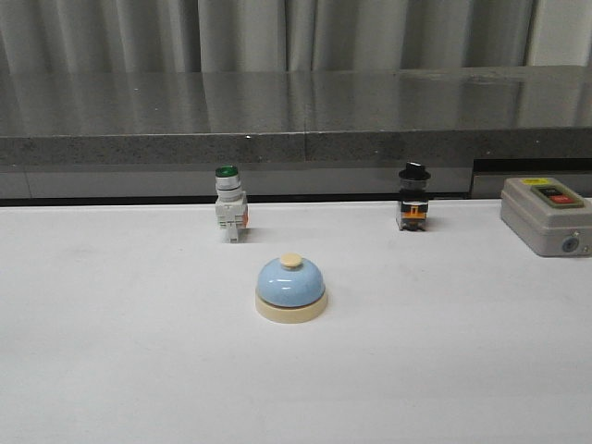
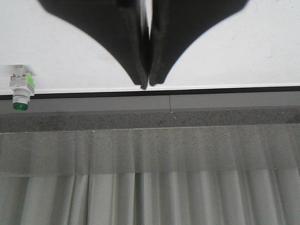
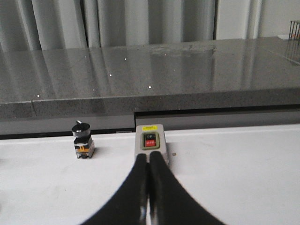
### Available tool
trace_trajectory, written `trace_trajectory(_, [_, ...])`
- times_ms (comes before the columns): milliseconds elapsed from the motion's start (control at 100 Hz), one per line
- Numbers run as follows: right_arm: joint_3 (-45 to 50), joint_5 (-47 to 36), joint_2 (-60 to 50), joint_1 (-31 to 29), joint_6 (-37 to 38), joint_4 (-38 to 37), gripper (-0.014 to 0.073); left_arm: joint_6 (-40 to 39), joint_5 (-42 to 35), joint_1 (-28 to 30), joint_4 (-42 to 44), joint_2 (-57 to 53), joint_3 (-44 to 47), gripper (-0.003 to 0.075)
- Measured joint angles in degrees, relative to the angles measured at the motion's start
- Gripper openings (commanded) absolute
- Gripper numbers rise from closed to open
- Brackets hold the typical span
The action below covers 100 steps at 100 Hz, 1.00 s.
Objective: Place and press bell with both arms
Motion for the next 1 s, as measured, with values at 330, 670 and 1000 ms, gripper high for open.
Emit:
trace_trajectory(330, [-12.17,4.85,13.81,-0.09,0.0,0.0,-0.0068,0.0,0.27,0.0,0.0,0.0,0.0,-0.0019])
trace_trajectory(670, [-23.25,7.41,34.11,-0.09,0.0,0.0,-0.0068,0.0,0.4,0.0,0.0,0.0,0.0,-0.0019])
trace_trajectory(1000, [-36.74,16.38,53.42,6.56,0.0,0.0,-0.0068,0.0,0.4,0.0,0.0,0.0,0.0,-0.0019])
